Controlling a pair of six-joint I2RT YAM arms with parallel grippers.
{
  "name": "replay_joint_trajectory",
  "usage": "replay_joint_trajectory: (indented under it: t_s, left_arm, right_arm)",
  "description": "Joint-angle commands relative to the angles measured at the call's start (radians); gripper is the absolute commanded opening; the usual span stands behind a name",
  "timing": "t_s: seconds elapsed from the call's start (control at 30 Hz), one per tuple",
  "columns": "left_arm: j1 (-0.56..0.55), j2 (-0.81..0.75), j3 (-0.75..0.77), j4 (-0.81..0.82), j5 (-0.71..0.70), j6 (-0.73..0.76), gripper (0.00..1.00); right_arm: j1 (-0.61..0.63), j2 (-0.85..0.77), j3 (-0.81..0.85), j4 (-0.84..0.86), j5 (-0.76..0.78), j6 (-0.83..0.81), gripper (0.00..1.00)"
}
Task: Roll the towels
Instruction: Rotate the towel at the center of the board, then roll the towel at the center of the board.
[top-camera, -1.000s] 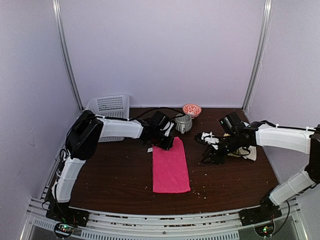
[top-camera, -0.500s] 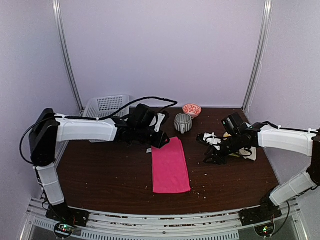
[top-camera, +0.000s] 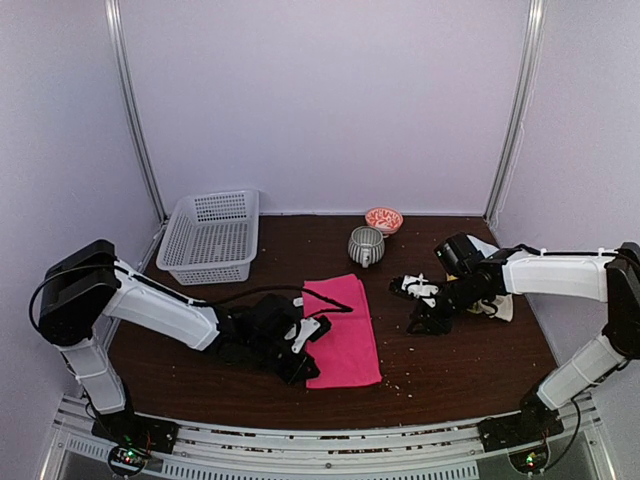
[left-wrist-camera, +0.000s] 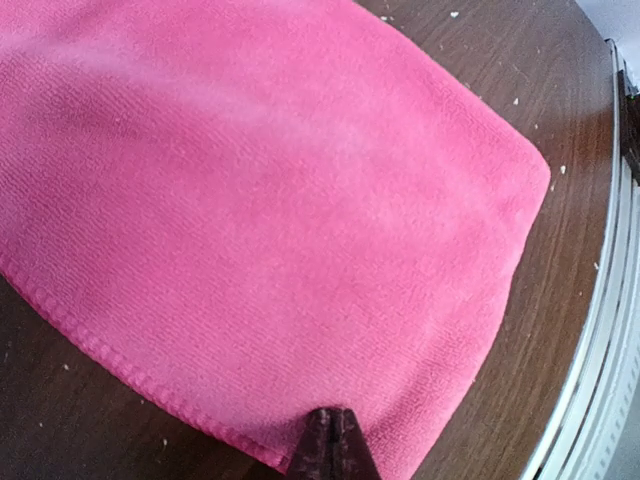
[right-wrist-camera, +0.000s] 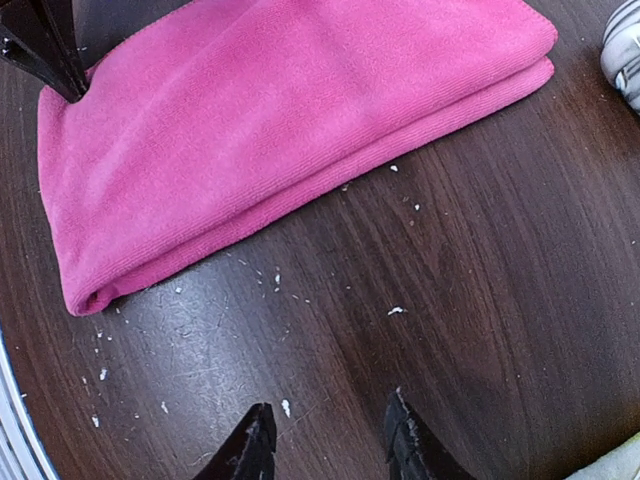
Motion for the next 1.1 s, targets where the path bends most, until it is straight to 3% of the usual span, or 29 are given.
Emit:
replay_joint_trajectory:
  t_s: [0.0,0.17,0.33,0.5,0.53,0.6,0.8,0.83,0.9,1.07]
  left_arm:
    - [-0.001,0.078,-0.014,0.079,0.048,-0.012,0.00]
    - [-0.002,0.020,0.010,-0.018,-0.038,0.027,0.00]
    - [-0.007,-0.160,-0.049,-0.028,-0.171,0.090,0.05]
    - [-0.107,-0.295,-0.160,0.142,-0.339,0.277,0.34]
    - [-0.141,-0.297,-0.168,0.149,-0.403,0.308,0.45]
    - [-0.169,-0.264,-0.139,0.100,-0.460,0.356,0.53]
    - [-0.281,-0.181,-0.079,0.041,-0.503,0.522,0.52]
    - [-0.287,-0.170,-0.066,0.021,-0.517,0.518,0.61]
    - [-0.290,-0.149,-0.028,-0.030,-0.505,0.513,0.63]
    - [-0.296,-0.134,0.005,-0.049,-0.417,0.550,0.53]
  right_arm:
    - [-0.006,0.008,0.004,0.009,0.043,-0.001,0.38]
    - [-0.006,-0.015,0.021,-0.045,-0.071,-0.008,0.33]
    - [-0.004,-0.075,0.053,-0.095,-0.131,-0.008,0.32]
    - [0.002,-0.091,0.056,-0.079,-0.145,0.009,0.33]
    - [0.010,-0.085,0.063,-0.071,-0.154,0.019,0.33]
    - [0.034,-0.069,0.089,-0.070,-0.157,0.025,0.33]
    - [0.052,-0.056,0.106,0.009,-0.130,0.015,0.34]
    - [0.052,-0.056,0.093,0.026,-0.138,0.019,0.34]
    - [0.052,-0.064,0.070,0.041,-0.147,0.017,0.34]
    - [0.046,-0.123,0.043,0.069,-0.117,0.026,0.36]
